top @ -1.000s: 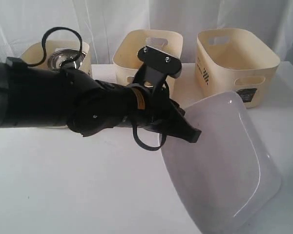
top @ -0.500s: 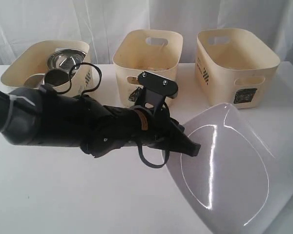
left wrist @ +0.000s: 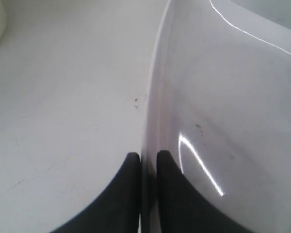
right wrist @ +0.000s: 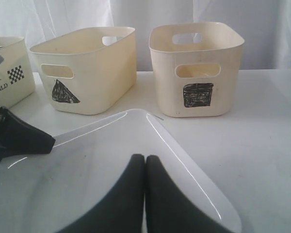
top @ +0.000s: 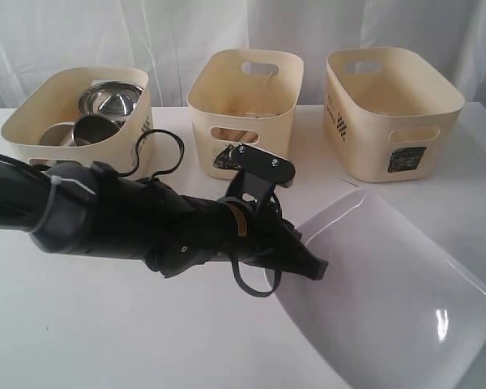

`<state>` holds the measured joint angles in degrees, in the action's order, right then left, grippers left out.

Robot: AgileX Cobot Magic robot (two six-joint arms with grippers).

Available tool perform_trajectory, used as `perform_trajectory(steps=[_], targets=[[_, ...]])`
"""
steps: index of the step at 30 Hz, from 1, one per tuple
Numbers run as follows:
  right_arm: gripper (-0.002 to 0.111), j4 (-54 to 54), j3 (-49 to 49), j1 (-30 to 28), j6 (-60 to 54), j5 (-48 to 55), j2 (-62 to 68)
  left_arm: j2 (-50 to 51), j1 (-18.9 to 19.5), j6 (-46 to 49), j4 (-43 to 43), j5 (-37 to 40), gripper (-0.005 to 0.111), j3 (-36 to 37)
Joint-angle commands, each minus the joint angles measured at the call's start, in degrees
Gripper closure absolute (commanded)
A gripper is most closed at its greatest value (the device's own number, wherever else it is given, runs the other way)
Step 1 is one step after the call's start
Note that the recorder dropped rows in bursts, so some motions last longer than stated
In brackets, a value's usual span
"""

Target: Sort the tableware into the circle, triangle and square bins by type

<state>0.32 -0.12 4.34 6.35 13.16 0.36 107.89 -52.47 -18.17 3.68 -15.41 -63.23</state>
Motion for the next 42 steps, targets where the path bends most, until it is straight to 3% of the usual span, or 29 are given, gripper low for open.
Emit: perform_trajectory(steps=[1,39,42], targets=[[0.108,0.07,0.12,-0.37,-0.06,-0.48,-0.36,0.57,-0.22,1.65,1.02,3.85,0.107,0.45],[0.108,0.07,0.12,-0.37,-0.06,-0.48,-0.36,4.69,-0.22,1.41,1.13,3.77,0.107,0.45],[0.108,0.07,0.12,-0.37,-0.06,-0.48,-0.36,4.69,-0.22,1.63,1.13,3.64,0.102,0.45]])
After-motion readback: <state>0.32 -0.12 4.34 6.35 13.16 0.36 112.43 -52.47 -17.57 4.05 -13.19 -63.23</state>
